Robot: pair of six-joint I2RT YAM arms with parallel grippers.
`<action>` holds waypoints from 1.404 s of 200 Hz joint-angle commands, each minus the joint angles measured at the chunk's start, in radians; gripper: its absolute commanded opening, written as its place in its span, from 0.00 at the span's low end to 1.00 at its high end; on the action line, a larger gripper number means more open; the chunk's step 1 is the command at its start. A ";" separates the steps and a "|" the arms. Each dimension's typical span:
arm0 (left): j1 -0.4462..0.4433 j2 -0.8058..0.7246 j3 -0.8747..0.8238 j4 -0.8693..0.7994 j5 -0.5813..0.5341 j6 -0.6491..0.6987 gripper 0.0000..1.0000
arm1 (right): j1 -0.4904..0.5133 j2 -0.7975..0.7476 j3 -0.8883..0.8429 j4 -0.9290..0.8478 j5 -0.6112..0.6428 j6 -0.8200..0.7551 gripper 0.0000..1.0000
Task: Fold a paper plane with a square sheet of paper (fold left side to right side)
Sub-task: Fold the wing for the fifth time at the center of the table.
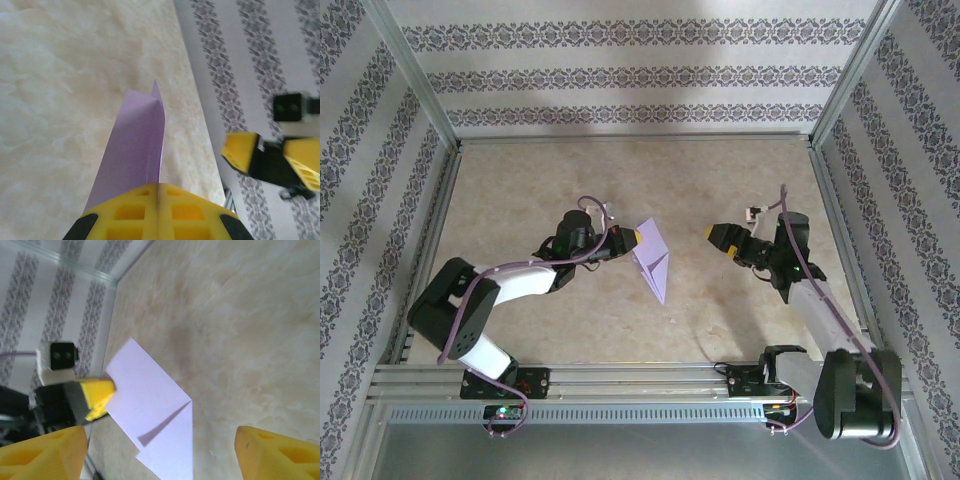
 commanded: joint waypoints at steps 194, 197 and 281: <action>0.015 -0.134 0.012 -0.209 0.206 0.221 0.00 | 0.320 0.300 0.265 -0.032 -0.142 -0.221 0.43; 0.014 -0.134 0.012 -0.213 0.207 0.223 0.00 | 0.322 0.301 0.268 -0.032 -0.141 -0.221 0.42; 0.016 -0.144 0.019 -0.292 0.173 0.264 0.20 | 0.374 0.373 0.311 -0.081 -0.052 -0.260 0.05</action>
